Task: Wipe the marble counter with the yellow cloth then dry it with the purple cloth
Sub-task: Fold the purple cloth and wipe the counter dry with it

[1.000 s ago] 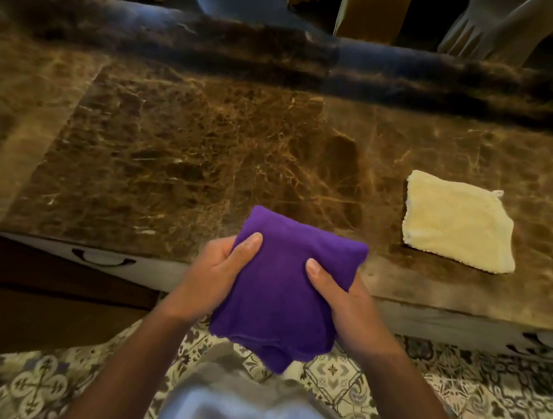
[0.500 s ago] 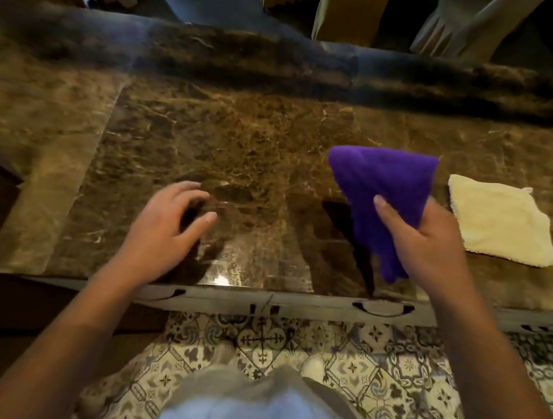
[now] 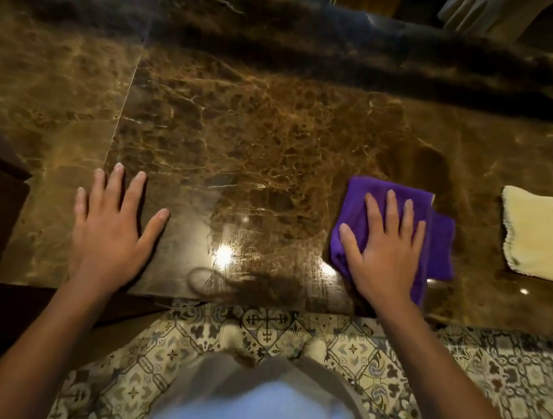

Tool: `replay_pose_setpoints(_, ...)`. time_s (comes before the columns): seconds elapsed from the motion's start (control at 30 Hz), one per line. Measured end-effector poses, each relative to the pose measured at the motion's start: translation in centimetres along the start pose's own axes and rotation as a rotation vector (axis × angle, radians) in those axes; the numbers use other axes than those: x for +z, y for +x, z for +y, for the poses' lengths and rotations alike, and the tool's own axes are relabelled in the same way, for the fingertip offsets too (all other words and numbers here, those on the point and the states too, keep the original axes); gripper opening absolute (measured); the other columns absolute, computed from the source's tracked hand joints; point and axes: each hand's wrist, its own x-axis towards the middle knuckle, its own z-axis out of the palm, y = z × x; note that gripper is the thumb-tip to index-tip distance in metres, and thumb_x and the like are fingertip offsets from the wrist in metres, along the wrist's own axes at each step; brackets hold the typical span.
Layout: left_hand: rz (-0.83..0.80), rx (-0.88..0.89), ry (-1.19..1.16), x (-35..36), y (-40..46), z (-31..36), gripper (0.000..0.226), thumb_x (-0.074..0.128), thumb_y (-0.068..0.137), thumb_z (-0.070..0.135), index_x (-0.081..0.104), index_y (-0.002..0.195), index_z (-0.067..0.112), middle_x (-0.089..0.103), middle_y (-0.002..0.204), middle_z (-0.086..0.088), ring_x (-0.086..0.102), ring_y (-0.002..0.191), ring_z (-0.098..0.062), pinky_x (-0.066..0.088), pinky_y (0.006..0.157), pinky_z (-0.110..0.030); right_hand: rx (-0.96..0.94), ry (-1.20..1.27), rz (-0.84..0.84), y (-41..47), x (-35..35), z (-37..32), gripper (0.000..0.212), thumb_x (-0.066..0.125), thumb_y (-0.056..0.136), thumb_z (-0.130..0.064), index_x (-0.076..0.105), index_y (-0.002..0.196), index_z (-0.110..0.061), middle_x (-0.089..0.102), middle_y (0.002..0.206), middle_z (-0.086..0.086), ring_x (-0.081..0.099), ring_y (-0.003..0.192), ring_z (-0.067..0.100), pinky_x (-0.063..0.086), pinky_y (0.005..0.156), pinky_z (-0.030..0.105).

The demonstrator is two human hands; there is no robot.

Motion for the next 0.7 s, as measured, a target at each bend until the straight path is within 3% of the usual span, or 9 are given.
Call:
replay_pose_setpoints(0.1,-0.016,0.000,0.005,0.0,0.0,0.1,0.079,0.018,0.100,0.073,0.026,0.161,0.023,0.018,0.172,-0.013,0.006,0.160,-0.032,-0.006,0.125,-0.042,-0.023,-0.031,-0.004,5.6,0.6,-0.7,0.073,0.034,0.097,-0.066,0.036,0.158,-0.025,0.030,0.170,0.013,0.020,0.156,0.040,0.014,0.124,0.063)
replay_pose_setpoints(0.37,-0.005,-0.005,0.016,-0.3,0.0,0.3,0.077,0.018,0.101,0.071,0.027,0.161,0.023,0.020,0.172,-0.013,0.007,0.160,-0.032,0.006,0.126,-0.053,-0.061,-0.028,-0.067,16.5,1.2,-8.3,0.076,0.026,0.098,-0.068,0.025,0.163,-0.027,0.019,0.174,0.010,0.011,0.159,0.037,0.006,0.127,0.060)
replay_pose_setpoints(0.57,0.010,0.001,0.001,-0.6,-0.3,0.4,0.075,0.024,0.101,0.067,0.030,0.160,0.022,0.022,0.171,-0.014,0.010,0.160,-0.034,0.008,0.127,-0.054,-0.326,-0.026,-0.056,6.0,2.0,-12.9,0.075,0.035,0.097,-0.066,0.031,0.162,-0.029,0.024,0.172,0.011,0.014,0.159,0.038,0.010,0.126,0.060)
replay_pose_setpoints(0.7,-0.004,0.009,-0.028,-0.9,-0.1,0.3,0.074,0.026,0.101,0.064,0.032,0.160,0.020,0.023,0.170,-0.016,0.012,0.159,-0.036,0.009,0.126,-0.056,-0.486,0.024,-0.053,-3.0,2.9,-12.1,0.071,0.037,0.098,-0.066,0.032,0.161,-0.033,0.027,0.171,0.007,0.015,0.159,0.035,0.010,0.126,0.061)
